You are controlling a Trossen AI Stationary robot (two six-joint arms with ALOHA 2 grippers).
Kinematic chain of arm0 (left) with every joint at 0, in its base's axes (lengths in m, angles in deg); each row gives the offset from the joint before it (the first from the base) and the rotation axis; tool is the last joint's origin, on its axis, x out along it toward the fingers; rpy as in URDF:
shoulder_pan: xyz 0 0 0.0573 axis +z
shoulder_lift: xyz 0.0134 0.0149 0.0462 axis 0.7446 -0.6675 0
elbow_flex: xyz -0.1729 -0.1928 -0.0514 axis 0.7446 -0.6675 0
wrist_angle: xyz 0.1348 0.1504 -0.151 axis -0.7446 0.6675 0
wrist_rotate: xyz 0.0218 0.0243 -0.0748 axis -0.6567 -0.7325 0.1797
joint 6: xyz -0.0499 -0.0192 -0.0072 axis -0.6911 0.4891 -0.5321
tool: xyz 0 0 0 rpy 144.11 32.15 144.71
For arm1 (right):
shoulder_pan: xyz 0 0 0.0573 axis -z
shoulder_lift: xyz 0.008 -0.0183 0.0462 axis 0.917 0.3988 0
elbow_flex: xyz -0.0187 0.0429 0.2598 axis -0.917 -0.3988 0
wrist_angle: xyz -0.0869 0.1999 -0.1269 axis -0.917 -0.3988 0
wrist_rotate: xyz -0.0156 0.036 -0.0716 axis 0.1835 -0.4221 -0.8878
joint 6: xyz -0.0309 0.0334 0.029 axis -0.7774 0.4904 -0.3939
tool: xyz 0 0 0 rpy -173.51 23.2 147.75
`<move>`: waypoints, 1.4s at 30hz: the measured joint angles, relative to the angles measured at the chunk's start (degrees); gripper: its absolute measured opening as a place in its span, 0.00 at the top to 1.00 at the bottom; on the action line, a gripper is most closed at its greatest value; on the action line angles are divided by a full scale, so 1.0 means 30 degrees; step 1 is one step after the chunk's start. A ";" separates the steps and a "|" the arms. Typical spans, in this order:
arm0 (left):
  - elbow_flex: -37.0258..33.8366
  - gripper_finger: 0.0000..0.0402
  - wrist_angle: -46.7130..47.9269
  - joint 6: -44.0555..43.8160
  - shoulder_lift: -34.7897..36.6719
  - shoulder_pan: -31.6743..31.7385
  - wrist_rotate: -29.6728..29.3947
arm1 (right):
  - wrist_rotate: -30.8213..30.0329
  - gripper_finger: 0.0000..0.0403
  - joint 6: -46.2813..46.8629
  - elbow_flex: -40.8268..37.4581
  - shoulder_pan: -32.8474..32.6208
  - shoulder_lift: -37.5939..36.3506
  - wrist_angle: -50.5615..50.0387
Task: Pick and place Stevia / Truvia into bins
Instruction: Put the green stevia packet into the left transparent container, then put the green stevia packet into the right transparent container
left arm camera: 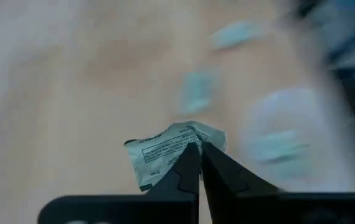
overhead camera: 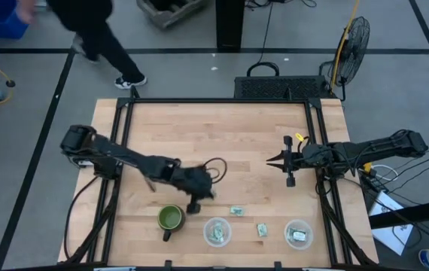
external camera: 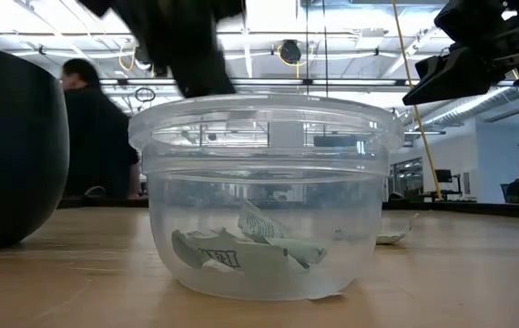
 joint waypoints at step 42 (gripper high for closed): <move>0.0058 0.78 -0.8386 -0.3779 -0.2556 -0.2128 0.1401 | -0.0007 0.91 -0.1144 0.0000 0.0000 0.0007 0.1633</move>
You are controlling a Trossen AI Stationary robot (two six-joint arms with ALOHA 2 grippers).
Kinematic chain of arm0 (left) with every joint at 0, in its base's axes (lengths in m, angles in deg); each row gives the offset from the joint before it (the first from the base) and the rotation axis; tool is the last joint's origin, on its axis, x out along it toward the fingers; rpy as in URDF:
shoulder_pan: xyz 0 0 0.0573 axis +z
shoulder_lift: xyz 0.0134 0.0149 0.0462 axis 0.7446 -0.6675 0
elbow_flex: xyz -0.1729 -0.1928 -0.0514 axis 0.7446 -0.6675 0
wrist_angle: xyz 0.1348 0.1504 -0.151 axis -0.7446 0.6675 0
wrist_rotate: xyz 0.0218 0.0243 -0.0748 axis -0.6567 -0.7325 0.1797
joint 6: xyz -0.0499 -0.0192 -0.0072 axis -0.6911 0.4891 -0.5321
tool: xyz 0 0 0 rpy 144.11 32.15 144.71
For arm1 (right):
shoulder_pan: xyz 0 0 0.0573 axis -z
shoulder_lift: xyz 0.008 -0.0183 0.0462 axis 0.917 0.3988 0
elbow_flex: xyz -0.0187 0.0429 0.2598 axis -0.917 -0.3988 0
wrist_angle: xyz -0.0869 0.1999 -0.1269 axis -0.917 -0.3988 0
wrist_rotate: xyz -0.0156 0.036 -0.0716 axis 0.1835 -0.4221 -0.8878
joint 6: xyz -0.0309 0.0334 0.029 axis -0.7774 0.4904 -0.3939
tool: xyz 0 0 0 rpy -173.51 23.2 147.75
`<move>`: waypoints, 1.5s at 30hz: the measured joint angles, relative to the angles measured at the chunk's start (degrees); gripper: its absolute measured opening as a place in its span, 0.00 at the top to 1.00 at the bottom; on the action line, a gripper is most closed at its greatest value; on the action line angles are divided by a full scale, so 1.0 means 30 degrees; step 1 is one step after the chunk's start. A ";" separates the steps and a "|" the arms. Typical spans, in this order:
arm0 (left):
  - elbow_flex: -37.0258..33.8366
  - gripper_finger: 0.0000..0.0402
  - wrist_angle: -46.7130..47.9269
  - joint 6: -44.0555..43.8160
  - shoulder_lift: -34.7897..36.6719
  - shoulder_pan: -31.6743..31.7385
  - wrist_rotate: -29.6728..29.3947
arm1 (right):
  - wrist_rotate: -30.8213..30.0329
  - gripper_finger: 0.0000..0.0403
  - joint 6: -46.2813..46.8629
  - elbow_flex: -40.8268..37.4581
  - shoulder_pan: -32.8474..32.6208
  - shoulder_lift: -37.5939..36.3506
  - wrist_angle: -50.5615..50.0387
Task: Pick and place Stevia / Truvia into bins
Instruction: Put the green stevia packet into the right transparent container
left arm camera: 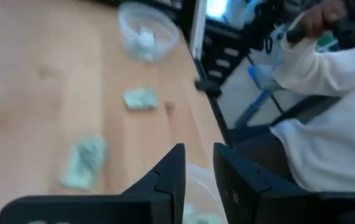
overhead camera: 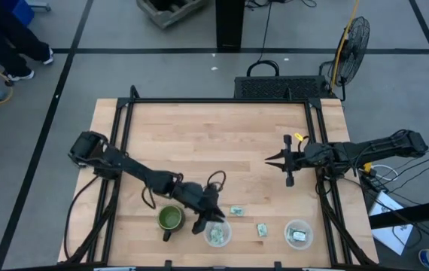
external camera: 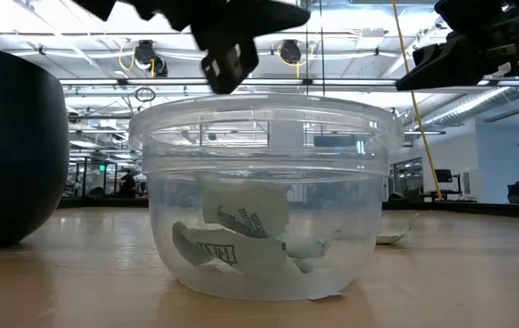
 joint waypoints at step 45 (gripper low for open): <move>-0.0007 0.78 0.3194 0.4491 -0.0863 0.3851 -0.0116 | -0.0954 0.67 0.1013 0.0007 0.0080 0.4393 0.3174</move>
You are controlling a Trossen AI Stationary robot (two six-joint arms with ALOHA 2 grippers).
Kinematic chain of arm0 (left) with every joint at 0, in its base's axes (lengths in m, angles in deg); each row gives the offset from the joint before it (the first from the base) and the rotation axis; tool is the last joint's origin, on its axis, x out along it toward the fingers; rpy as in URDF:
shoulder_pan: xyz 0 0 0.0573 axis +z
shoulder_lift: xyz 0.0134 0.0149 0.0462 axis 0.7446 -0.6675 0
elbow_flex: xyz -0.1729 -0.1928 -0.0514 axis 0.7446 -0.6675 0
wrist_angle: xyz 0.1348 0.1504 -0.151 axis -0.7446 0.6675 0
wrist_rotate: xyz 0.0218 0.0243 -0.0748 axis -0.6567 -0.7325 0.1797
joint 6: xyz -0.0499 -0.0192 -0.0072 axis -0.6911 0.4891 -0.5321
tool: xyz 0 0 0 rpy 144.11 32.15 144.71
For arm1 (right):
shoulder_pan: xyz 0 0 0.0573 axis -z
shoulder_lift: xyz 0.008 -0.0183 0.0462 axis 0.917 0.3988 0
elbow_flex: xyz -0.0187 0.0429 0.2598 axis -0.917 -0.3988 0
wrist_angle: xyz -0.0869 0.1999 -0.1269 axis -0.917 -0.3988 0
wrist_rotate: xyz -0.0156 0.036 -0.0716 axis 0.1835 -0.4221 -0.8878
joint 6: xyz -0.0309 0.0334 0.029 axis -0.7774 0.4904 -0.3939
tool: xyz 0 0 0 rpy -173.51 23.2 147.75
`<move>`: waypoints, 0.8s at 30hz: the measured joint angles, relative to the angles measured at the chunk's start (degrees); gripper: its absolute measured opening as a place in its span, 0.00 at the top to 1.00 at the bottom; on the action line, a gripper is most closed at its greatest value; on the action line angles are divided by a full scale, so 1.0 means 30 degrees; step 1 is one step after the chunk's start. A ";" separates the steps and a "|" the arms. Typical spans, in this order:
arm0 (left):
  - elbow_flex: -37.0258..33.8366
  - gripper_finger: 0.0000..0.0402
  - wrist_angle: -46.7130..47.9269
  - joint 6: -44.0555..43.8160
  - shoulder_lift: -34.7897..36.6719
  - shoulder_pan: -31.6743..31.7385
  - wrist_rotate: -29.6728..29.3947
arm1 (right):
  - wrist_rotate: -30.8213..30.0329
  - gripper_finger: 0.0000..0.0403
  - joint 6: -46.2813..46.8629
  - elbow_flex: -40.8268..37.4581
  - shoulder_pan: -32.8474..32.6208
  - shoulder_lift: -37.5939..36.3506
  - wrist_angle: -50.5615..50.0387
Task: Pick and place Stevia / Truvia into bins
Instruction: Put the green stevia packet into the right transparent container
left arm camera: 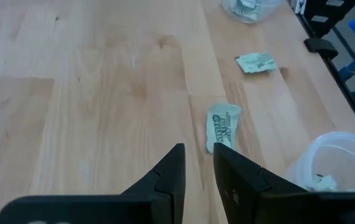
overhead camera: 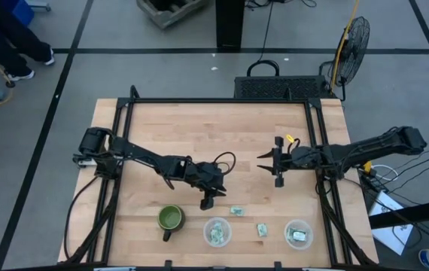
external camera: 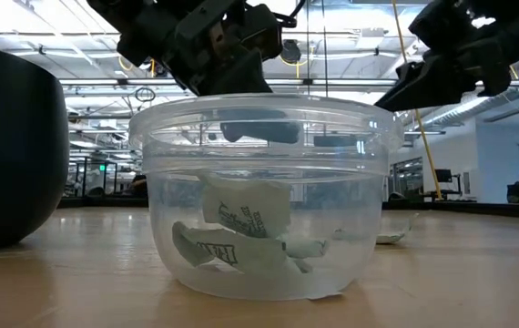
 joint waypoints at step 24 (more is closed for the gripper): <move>0.0000 0.78 -0.2977 0.1166 0.0000 0.0729 -0.1305 | 1.0367 0.68 0.1851 0.0000 -0.0007 0.0778 0.0194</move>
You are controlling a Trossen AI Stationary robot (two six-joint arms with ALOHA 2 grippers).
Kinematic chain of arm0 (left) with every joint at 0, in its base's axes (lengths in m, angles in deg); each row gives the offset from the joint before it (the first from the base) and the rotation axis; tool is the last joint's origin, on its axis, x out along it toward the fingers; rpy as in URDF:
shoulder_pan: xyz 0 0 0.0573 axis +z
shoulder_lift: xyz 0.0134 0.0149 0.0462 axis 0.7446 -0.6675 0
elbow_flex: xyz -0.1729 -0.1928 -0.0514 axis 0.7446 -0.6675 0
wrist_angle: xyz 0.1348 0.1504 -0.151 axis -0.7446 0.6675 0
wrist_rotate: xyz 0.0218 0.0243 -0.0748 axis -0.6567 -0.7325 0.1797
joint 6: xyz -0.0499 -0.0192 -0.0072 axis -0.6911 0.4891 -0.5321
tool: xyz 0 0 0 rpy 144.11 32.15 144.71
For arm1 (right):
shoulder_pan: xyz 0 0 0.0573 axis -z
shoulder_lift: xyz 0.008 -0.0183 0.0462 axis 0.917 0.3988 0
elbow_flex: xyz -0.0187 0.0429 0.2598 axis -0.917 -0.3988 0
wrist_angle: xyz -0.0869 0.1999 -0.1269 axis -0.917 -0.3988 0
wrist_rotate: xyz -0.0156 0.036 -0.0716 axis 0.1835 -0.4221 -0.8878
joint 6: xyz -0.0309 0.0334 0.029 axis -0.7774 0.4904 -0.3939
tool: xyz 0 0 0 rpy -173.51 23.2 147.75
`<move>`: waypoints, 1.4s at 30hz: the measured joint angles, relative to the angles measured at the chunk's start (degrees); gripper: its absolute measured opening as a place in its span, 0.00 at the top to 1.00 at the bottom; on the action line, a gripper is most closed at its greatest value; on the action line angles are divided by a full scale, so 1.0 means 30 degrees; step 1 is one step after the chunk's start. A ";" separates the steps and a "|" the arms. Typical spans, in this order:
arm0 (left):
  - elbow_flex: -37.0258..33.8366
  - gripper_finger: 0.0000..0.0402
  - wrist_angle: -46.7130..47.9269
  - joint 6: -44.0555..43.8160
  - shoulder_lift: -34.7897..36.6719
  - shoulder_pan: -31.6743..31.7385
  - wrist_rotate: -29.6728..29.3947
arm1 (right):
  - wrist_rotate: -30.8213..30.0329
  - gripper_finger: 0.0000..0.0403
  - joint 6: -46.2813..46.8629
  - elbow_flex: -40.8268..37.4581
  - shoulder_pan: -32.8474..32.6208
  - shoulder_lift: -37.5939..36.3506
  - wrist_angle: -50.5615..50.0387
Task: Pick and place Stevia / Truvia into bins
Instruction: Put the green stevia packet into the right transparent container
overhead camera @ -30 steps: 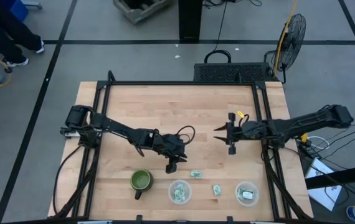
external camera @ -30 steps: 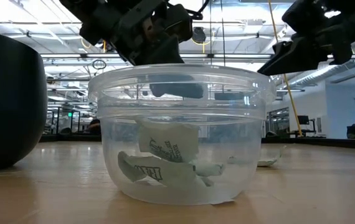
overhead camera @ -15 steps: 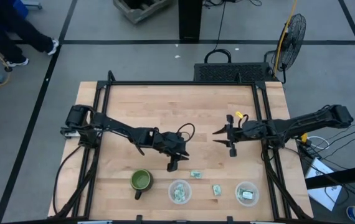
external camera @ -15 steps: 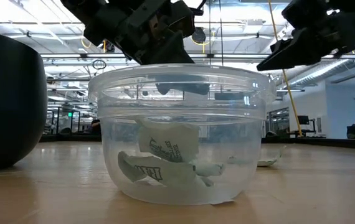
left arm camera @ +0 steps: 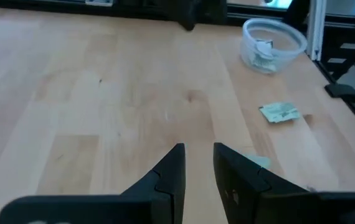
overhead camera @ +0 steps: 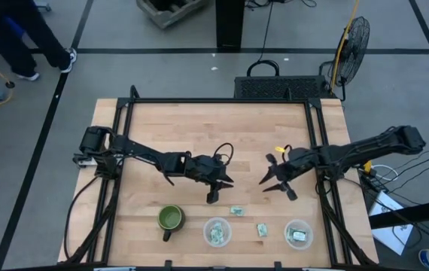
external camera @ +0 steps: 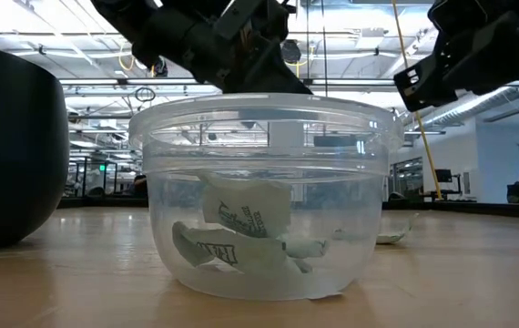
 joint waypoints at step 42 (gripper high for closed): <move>-0.0007 0.78 -0.3629 0.4778 0.0153 0.1983 -0.2032 | 0.0086 0.68 0.0704 0.0462 -0.5037 0.8888 0.8085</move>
